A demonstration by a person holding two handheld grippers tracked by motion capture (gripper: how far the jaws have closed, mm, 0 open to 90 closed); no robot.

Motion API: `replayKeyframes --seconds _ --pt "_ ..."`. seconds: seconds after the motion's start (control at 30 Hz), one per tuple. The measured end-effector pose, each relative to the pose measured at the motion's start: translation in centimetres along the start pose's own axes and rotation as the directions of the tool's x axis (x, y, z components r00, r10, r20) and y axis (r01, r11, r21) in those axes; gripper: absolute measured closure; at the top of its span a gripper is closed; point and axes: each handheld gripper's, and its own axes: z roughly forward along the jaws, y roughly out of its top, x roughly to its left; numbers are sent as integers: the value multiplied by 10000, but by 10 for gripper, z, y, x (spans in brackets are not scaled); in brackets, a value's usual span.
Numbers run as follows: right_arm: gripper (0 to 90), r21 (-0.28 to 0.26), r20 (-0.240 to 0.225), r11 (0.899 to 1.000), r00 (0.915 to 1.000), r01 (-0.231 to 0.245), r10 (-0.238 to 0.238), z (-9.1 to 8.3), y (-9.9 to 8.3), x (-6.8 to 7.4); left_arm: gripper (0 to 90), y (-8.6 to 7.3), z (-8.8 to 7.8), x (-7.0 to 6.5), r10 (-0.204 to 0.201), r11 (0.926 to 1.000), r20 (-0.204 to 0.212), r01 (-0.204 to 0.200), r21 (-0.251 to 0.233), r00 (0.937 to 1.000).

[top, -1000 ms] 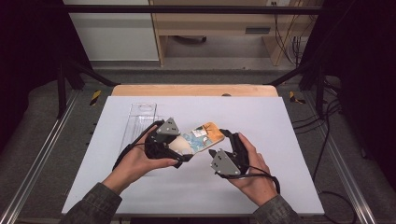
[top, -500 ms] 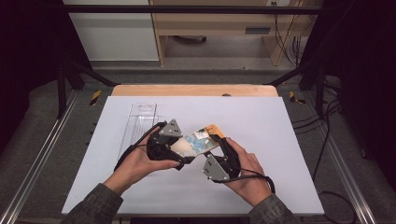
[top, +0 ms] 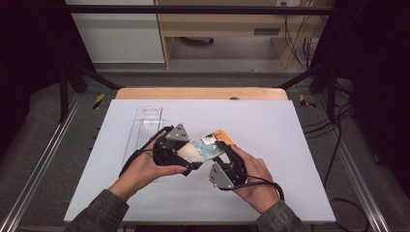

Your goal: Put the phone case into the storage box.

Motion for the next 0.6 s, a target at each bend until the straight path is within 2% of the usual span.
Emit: replayKeyframes --seconds 0.2,0.33,0.6 --pt "546 -36 -30 9998 9998 197 -197 5 1 2 117 -2 1 4 -114 9998 61 113 154 9999" --pt "612 8 -224 9994 9992 344 -344 11 -2 7 116 -6 3 11 -212 9994 130 208 286 9997" --pt "721 2 -703 9943 9918 1068 -1065 21 -3 19 116 -13 8 21 -552 9966 367 528 634 9978"
